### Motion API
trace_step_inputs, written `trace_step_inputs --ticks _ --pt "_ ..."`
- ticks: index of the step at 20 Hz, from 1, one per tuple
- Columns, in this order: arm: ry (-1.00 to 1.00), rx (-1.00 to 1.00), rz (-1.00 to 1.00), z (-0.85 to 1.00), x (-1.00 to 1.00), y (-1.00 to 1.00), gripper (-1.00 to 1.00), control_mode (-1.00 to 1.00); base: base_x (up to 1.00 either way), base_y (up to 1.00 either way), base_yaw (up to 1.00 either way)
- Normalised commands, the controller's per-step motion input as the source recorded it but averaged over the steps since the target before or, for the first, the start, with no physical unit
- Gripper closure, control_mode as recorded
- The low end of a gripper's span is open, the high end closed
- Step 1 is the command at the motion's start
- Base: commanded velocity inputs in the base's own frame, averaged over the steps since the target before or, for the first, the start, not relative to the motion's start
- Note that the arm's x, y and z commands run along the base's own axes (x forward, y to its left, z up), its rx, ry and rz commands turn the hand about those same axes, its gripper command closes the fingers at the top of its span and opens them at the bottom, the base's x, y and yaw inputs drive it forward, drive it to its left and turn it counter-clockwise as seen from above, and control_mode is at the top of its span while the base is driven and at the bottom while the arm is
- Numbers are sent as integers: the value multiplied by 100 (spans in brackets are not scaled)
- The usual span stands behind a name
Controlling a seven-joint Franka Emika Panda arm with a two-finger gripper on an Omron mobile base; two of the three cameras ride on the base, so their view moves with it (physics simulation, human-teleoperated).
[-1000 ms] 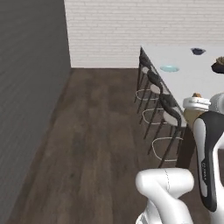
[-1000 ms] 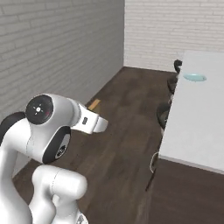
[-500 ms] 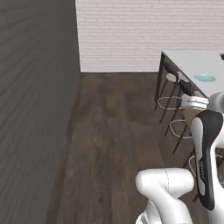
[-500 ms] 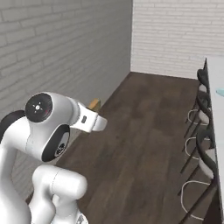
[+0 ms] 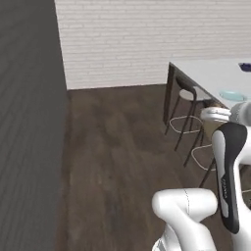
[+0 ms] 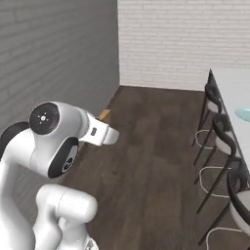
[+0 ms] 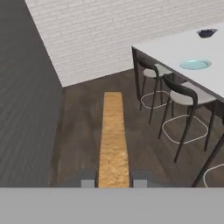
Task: Start the toaster. Once the lever pops up, take the bread to the plate on the dining counter.
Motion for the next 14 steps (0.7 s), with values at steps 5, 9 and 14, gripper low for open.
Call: trace_step_inputs --ticks 5,9,14 --pt "0 0 0 0 0 0 100 100 98 51 -69" --pt "0 0 0 0 0 0 100 100 72 58 -90" --pt "0 0 0 0 0 0 100 100 76 61 -89"
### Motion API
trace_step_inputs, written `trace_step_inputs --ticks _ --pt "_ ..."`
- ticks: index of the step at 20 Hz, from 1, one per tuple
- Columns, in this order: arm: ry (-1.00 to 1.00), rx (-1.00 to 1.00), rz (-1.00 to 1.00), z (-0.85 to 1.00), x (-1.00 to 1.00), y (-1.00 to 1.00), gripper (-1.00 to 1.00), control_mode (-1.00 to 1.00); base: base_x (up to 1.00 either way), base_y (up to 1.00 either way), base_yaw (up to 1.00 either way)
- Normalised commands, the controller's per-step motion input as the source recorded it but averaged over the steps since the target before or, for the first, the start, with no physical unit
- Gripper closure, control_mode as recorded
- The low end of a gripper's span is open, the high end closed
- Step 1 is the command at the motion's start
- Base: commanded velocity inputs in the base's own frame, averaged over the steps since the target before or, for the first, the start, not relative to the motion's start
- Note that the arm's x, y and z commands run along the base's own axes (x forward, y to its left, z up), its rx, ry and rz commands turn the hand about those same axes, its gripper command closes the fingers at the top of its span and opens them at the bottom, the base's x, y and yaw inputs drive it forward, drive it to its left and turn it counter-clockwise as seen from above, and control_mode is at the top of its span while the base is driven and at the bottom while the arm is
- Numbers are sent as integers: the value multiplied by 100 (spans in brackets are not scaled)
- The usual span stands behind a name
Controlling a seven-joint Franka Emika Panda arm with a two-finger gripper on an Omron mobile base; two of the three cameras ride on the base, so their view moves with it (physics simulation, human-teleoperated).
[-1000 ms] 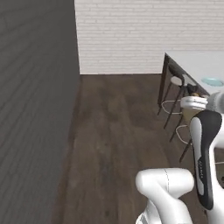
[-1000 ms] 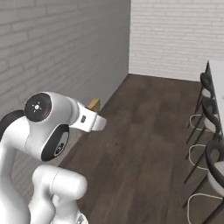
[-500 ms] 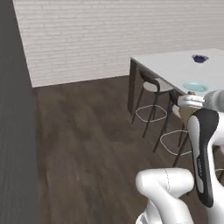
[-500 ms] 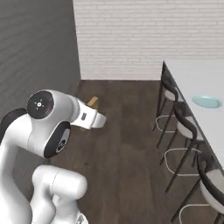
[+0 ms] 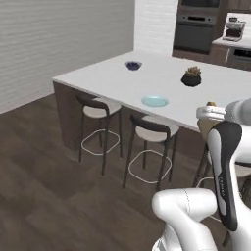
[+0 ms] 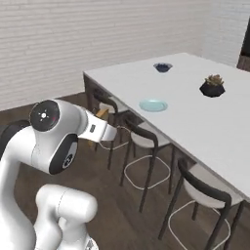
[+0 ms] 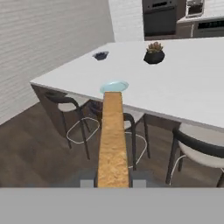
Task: Start the toaster. Once the lever pops up, take the bread to the plate on the dining counter.
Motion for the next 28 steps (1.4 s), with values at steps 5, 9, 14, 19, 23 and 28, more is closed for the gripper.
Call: trace_step_inputs --ticks 5,9,14,19,23,28 --pt "0 0 0 0 0 0 100 100 99 91 -71" --pt "0 0 0 0 0 0 100 100 100 100 -55" --pt "0 0 0 0 0 0 100 100 100 100 -56" --pt "0 0 0 0 0 0 100 100 86 98 -48" --pt "0 0 0 0 0 0 100 100 59 73 -24" --pt "8 0 2 -5 85 6 100 -100 0 0 0"
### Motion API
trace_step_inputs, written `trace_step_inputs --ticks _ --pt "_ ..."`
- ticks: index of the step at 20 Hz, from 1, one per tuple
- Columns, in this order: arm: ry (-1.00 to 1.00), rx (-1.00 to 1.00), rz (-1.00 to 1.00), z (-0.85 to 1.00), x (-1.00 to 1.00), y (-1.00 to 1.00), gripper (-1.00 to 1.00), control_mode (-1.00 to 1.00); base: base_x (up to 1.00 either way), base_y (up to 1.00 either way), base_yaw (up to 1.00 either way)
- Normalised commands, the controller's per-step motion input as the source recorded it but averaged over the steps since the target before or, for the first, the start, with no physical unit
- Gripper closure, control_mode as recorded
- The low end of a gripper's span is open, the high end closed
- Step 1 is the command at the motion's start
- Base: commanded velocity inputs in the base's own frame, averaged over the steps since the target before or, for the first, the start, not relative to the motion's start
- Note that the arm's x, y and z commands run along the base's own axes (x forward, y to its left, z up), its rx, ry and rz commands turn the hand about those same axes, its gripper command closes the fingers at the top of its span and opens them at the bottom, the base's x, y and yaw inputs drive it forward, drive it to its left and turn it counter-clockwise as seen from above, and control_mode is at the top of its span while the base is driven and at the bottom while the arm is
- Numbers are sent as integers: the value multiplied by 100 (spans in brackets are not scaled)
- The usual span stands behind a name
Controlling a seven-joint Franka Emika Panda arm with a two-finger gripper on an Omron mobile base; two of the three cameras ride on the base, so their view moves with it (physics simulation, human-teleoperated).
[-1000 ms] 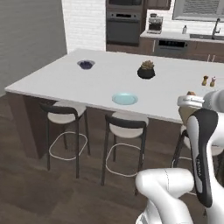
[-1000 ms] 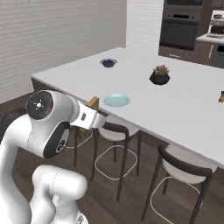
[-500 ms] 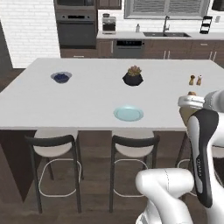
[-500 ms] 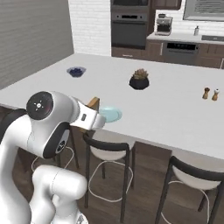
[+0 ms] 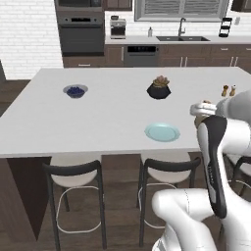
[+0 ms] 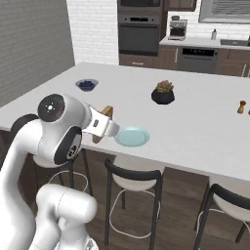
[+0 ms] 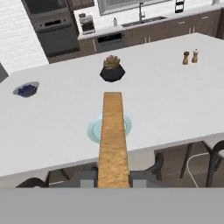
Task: Start the toaster. Once the lever pops up, take the bread to the plate on the dining counter.
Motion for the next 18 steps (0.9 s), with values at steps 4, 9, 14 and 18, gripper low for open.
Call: trace_step_inputs --ticks 4,9,14,18 --pt "20 9 18 -32 100 -26 100 -100 0 0 0" --pt "2 25 20 -63 97 -50 100 -100 0 0 0" --pt "1 4 1 -38 73 1 100 -100 0 0 0" --pt "3 0 0 -16 71 -5 100 -100 0 0 0"
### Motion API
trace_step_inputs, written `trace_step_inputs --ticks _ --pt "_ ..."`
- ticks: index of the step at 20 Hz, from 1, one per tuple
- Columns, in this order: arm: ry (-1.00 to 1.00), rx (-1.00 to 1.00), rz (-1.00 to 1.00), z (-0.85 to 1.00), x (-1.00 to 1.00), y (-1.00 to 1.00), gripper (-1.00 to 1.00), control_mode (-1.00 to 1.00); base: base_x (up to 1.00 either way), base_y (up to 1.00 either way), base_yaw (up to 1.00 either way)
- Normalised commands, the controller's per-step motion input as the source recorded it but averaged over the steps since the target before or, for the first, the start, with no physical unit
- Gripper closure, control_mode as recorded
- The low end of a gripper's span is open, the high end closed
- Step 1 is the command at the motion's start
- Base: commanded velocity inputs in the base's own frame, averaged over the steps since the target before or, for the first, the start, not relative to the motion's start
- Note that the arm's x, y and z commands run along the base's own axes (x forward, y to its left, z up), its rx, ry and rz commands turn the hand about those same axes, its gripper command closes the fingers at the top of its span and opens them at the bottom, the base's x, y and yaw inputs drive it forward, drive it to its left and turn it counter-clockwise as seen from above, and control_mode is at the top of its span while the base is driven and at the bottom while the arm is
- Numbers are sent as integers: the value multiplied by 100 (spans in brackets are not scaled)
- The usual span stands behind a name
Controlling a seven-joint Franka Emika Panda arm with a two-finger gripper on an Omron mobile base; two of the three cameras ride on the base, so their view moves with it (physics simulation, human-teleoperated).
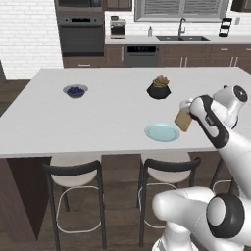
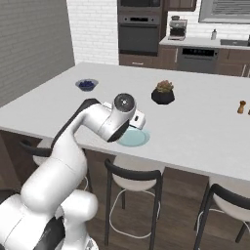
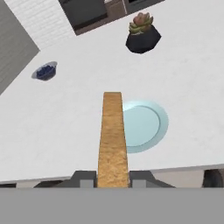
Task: Start the toaster. Once the lever pops up, take the bread to the plate on the dining counter.
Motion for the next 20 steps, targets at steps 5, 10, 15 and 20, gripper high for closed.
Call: trace_step_inputs --ticks 5,10,15,20 --pt "0 0 7 -33 54 -15 100 -100 0 0 0" --pt "0 1 14 -37 58 -34 100 -100 0 0 0" --pt "3 -1 7 -31 47 -16 100 -100 0 0 0" --pt "8 -4 0 -25 26 2 100 -100 0 0 0"
